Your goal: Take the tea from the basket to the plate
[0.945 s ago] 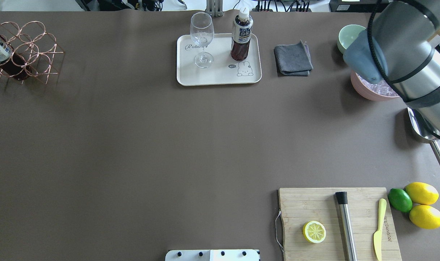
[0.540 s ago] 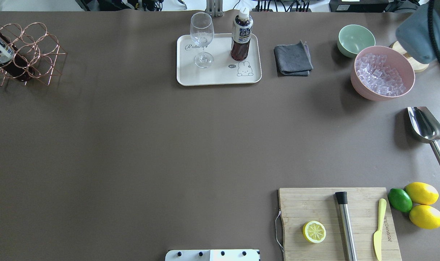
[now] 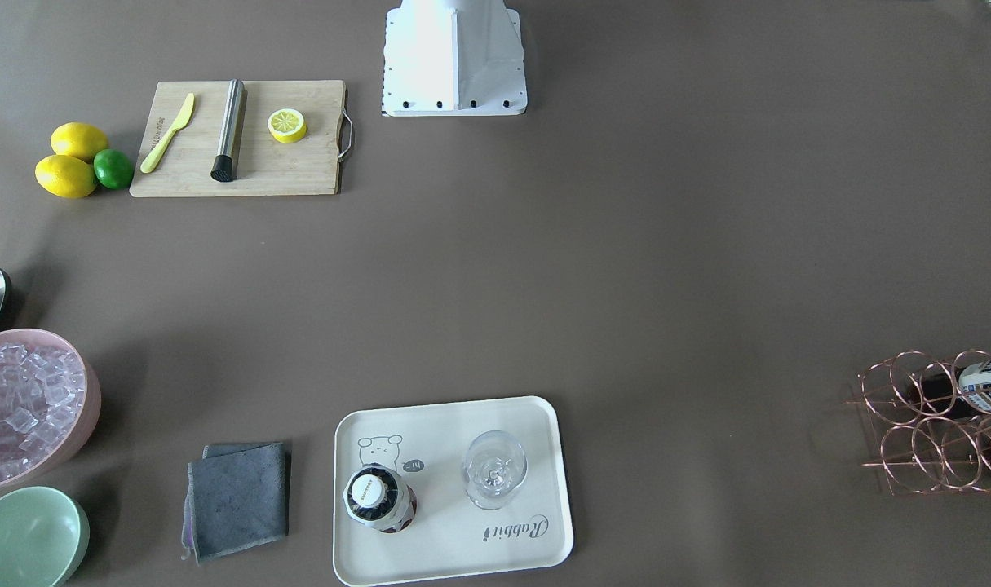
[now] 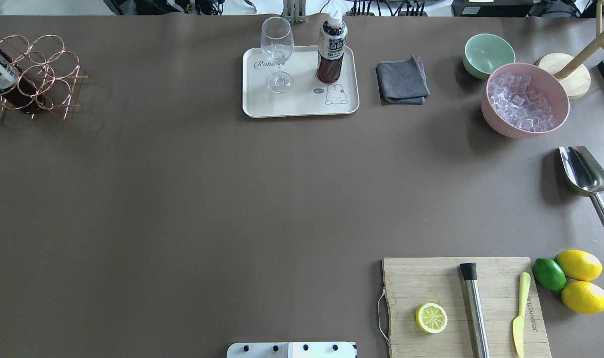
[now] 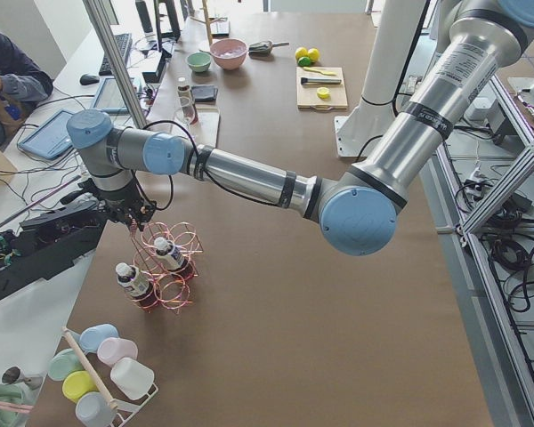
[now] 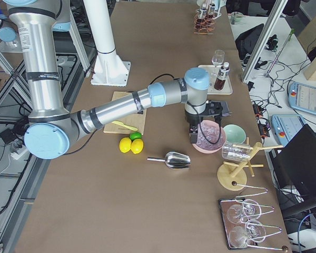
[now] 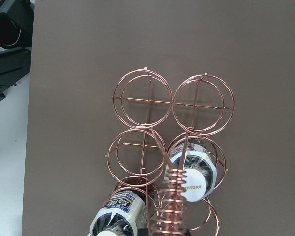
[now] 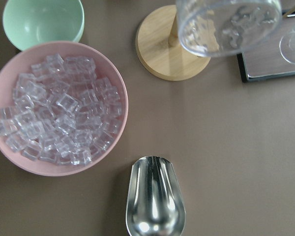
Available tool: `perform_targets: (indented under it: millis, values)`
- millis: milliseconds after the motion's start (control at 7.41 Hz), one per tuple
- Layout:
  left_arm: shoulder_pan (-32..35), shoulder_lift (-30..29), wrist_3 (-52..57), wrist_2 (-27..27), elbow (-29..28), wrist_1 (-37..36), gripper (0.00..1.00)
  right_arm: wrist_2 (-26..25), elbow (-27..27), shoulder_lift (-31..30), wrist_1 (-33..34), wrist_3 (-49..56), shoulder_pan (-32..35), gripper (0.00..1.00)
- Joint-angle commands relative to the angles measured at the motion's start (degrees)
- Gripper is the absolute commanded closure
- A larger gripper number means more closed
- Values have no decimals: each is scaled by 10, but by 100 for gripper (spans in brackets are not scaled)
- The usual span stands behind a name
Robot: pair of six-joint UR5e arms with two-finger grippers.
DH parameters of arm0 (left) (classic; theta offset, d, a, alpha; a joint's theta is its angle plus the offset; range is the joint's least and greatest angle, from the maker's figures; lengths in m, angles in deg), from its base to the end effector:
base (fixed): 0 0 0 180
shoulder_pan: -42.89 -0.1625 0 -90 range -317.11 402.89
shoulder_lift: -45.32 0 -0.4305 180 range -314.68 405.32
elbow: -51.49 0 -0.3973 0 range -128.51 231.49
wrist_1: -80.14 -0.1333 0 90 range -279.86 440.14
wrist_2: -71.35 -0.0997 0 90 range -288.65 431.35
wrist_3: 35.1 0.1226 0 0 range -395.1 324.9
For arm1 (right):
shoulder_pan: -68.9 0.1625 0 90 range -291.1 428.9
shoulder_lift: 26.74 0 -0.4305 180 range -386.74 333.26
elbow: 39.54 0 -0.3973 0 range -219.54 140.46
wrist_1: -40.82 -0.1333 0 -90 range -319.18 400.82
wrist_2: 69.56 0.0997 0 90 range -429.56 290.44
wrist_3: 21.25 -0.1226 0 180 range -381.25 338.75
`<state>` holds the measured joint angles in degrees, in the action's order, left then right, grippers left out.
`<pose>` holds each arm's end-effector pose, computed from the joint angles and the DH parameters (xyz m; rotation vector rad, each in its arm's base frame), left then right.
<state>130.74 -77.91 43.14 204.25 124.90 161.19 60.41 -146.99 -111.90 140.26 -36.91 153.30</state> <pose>-0.0225 -0.7288 0.4845 0.6119 0.5558 1.3803 0.0033 -0.5249 0.5102 0.0833 -0.7224 0.0896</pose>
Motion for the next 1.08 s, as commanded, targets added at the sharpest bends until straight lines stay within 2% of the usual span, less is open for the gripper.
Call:
perform_targets:
  millis: [0,270,540,675,945]
  values:
    - [0,0,0,0,2,-1,1,23,14,-140,-63,146,29,0]
    - [0,-1,-1,0,4,-1,1,22,64,-147,-65,213,38,0]
    - [8,-6,-9,3,7,-3,1,22,101,-148,-118,233,40,0]
    - [26,-3,-38,6,14,-5,1,24,108,-148,-135,228,41,0]
    - [55,11,-123,6,24,-5,1,42,96,-136,-105,225,68,0]
